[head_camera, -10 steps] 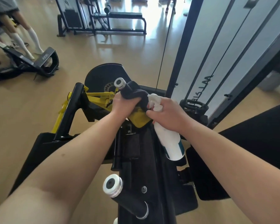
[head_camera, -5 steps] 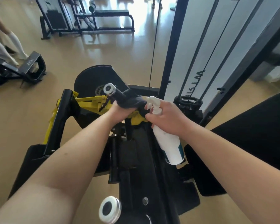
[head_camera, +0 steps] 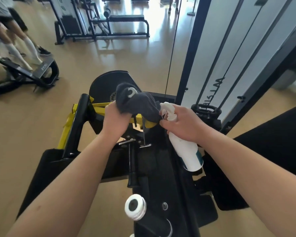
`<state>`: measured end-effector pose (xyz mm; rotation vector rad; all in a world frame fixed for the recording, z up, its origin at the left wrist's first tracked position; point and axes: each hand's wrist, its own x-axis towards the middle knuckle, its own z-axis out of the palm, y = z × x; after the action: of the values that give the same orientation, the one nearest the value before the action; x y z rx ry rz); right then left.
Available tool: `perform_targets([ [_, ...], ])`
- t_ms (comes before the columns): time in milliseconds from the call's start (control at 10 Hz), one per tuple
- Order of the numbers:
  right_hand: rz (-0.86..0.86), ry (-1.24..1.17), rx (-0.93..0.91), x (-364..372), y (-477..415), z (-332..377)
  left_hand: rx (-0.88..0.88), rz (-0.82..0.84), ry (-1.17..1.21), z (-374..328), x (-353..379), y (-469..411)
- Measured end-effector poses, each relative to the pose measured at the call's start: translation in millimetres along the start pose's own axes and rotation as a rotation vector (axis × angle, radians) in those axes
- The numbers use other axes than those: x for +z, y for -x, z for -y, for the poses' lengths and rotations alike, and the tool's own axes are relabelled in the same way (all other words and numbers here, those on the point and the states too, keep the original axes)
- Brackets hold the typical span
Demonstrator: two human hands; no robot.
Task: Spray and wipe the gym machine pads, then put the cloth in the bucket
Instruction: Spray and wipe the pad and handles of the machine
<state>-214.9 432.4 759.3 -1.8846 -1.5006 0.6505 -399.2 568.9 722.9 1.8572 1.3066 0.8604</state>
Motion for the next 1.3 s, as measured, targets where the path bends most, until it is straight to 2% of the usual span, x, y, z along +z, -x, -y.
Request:
perform_targets([
  [200,-0.035,0.011,0.048,1,4,-2,0.088,0.089,-0.149,-3,7,-4],
  [300,-0.042,0.017,0.046,3,12,2,-0.014,0.169,0.028,-15,25,-7],
  [400,-0.034,0.029,0.061,5,20,6,-0.163,0.176,0.200,-22,33,-9],
  [500,-0.039,0.040,0.081,7,26,12,-0.098,0.162,0.118,-16,26,-5],
  [600,-0.045,0.063,0.126,11,31,21,-0.013,0.166,-0.075,-12,8,8],
  [700,-0.001,0.086,0.218,14,37,32,0.011,0.190,-0.124,-2,-10,22],
  [800,0.053,0.095,0.275,16,50,40,-0.063,0.199,0.030,0,-23,46],
  [1000,0.122,0.109,0.268,16,80,53,-0.155,0.196,0.186,5,-32,97],
  [1100,0.124,0.073,0.243,15,97,53,-0.216,0.130,0.235,9,-34,124],
  [1300,0.202,0.026,0.263,13,146,50,-0.449,-0.056,0.744,7,-34,191],
])
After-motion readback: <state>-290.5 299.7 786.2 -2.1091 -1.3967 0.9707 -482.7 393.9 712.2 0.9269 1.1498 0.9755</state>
